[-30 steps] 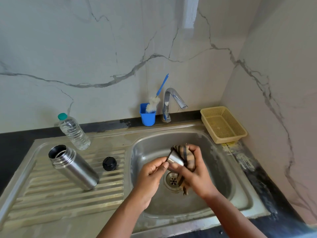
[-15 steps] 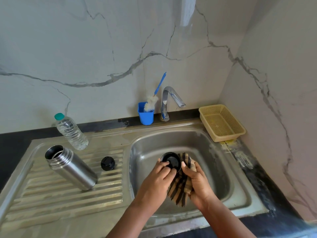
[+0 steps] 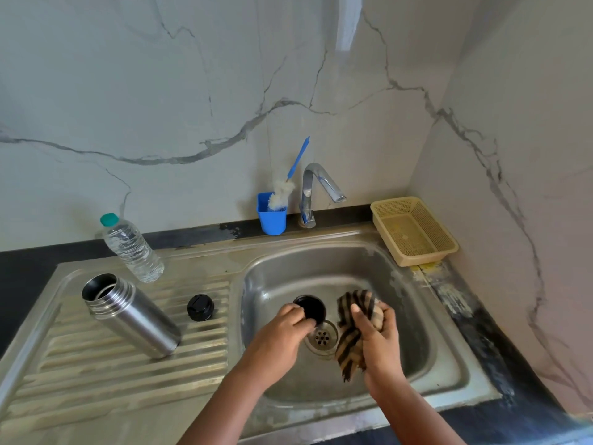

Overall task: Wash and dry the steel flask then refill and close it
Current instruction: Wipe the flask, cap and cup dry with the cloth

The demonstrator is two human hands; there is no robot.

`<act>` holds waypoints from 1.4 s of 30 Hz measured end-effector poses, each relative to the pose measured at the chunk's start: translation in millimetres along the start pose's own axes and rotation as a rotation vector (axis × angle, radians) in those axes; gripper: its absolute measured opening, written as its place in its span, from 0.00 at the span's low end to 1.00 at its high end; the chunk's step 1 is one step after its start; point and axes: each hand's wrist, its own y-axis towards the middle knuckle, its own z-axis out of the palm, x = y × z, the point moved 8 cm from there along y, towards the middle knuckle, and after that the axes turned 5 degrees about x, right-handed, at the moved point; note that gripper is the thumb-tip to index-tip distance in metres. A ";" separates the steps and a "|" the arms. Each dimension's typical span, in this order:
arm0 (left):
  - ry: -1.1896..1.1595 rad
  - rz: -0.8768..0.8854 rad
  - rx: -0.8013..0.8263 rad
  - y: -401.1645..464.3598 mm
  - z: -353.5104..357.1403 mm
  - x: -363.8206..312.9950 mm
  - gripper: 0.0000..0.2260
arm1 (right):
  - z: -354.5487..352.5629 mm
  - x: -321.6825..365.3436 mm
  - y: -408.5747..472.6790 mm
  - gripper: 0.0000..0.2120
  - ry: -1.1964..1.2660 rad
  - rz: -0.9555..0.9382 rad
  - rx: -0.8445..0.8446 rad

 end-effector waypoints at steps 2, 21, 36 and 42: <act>-0.016 0.006 0.136 -4.9 11.5 12.2 0.13 | -1.5 14.3 6.0 0.11 -0.124 -0.141 0.038; -1.310 -0.557 -0.165 -9.3 14.5 26.5 0.30 | 44.8 24.8 1.4 0.21 -0.163 -0.040 0.292; -1.375 -0.671 -0.199 -7.2 11.4 34.2 0.17 | 67.0 27.1 -21.9 0.09 -0.318 -0.081 0.450; -1.375 -0.760 -0.221 -6.1 10.4 45.0 0.21 | 84.3 35.1 -31.6 0.10 -0.717 -0.456 0.680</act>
